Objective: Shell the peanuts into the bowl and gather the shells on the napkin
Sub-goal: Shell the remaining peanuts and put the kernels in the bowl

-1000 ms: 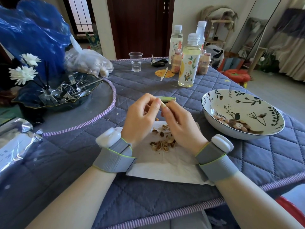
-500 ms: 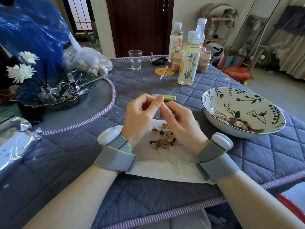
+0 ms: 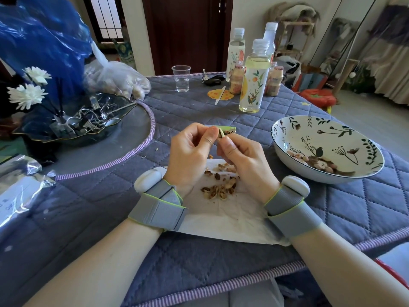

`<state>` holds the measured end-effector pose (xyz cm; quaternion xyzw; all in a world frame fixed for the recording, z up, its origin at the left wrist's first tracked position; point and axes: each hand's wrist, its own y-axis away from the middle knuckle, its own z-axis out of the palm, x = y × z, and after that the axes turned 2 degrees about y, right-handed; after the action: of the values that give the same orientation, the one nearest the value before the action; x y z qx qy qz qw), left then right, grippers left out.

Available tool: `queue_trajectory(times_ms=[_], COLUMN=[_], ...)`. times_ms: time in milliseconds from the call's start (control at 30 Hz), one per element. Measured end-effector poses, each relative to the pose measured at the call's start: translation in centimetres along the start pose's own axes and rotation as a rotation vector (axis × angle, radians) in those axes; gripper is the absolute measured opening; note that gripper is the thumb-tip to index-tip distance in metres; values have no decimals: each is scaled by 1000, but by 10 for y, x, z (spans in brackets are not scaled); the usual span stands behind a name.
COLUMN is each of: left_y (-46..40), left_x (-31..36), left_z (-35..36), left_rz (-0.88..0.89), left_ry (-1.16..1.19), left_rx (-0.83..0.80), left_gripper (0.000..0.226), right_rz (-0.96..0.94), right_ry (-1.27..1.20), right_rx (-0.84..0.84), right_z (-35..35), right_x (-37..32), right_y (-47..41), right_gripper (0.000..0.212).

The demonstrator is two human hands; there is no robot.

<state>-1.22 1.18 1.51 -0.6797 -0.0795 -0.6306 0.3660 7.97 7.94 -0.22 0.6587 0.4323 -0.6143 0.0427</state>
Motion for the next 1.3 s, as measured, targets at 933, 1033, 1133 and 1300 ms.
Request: queue_trajectory(times_ms=[933,1033,1133,1300], left_y=[16,22,26,27], left_x=[-3,-7,-10,-14], left_z=[9,12,11,7], left_rz=[-1,-42,-108,-115], left_ry=[-193,-281,-316,-357], left_rx=[-160,-254,-368,-418], left_gripper=[8,9,4,8], right_rz=[135,153,153,122], right_ry=[353,445,511,574], right_rx=[-31,-48,-67,-57], right_z=[-35,-45,-49,-49], right_x=[-11,-7,-3,-5], right_y=[24,40,55,63], right_gripper=[32,26,24,22])
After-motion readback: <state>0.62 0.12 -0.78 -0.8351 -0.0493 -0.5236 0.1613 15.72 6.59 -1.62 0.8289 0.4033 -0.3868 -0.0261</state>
